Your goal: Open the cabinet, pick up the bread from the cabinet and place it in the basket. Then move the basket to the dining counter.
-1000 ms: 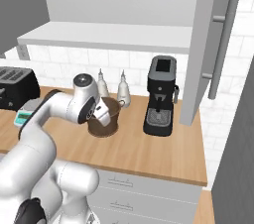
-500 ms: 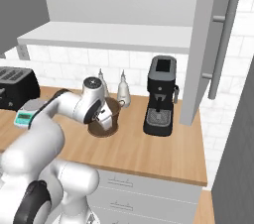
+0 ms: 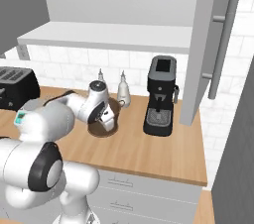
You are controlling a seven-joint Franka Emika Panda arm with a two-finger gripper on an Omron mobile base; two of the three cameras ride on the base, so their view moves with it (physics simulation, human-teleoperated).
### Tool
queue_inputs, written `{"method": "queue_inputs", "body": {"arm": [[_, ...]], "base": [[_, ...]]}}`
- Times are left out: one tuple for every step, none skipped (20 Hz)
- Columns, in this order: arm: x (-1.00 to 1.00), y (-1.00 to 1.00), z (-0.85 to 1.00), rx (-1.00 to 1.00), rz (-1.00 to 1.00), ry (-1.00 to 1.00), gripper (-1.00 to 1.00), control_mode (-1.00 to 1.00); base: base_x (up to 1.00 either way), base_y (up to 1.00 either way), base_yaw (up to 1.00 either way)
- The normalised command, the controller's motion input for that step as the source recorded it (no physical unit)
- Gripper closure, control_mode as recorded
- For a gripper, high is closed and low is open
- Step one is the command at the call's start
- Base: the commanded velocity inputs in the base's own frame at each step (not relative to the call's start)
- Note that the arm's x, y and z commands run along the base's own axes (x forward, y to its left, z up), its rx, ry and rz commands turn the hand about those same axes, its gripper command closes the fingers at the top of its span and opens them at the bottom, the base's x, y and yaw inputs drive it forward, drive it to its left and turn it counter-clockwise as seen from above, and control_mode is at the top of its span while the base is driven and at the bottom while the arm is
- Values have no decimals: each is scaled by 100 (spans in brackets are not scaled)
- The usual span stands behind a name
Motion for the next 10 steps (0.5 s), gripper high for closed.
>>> {"method": "queue_inputs", "body": {"arm": [[51,0,-22,1,0,5,-100,-100],[50,0,-18,0,0,6,-100,-100],[44,0,-33,0,0,10,-100,-100],[32,0,-49,0,0,11,-100,-100],[28,1,-67,0,0,11,-100,-100],[29,0,-63,0,0,10,-100,-100],[22,0,-58,0,0,8,-100,-100],[6,1,-59,0,0,9,-100,-100],[0,11,-64,0,0,9,100,-100],[0,14,-70,0,0,9,100,-100]], "base": [[0,0,0],[0,0,0],[0,0,0],[0,0,0],[0,0,0],[0,0,0],[0,0,0],[0,0,0],[0,0,0],[0,0,0]]}}
